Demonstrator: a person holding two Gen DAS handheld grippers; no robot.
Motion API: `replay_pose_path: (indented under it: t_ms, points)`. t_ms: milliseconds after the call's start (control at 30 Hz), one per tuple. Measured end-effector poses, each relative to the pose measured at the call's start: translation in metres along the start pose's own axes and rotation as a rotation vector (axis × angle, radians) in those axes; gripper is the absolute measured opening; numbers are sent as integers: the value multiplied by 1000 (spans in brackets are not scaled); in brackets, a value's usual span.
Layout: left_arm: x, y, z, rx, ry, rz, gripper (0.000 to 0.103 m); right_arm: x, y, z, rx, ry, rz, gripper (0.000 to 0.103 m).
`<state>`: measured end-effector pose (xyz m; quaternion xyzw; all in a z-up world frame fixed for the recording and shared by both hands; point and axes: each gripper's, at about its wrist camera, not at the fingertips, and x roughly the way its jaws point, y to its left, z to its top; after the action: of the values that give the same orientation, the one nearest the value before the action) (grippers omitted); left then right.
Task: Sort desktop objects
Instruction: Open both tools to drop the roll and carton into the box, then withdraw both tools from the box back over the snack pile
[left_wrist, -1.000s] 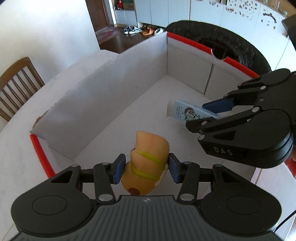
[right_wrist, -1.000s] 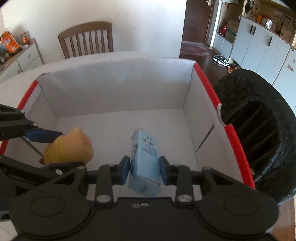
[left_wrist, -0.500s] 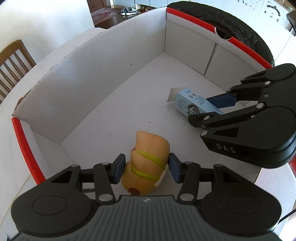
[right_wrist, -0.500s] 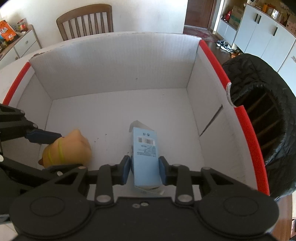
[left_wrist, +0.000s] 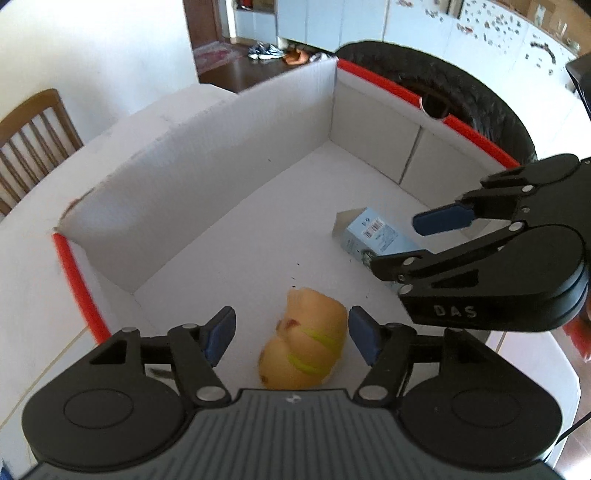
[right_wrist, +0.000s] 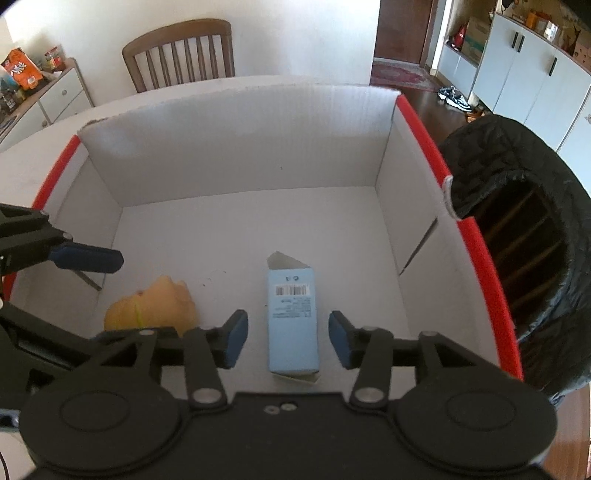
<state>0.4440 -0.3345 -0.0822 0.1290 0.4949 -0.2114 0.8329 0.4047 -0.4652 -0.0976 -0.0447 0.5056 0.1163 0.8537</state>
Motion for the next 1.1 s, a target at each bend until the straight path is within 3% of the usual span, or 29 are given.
replay_pose_path:
  t_ms: [233, 333, 467, 567, 833, 1100]
  points:
    - [-26, 4, -12, -46, -70, 9, 67, -24, 0, 2, -38, -59, 1, 51]
    - [-41, 2, -19, -49, -122, 27, 77, -32, 2, 4, -40, -91, 6, 52]
    - [-61, 0, -28, -77, -175, 29, 77, -46, -3, 1, -6, -121, 44, 52]
    - [-75, 1, -36, -118, -216, 35, 83, -56, 0, -3, -20, -140, 56, 52]
    - [-107, 6, -59, -170, -285, 39, 84, -77, 20, -10, -56, -226, 60, 52]
    - [-140, 18, -89, -189, -330, 92, 84, -104, 42, -20, -23, -283, 101, 57]
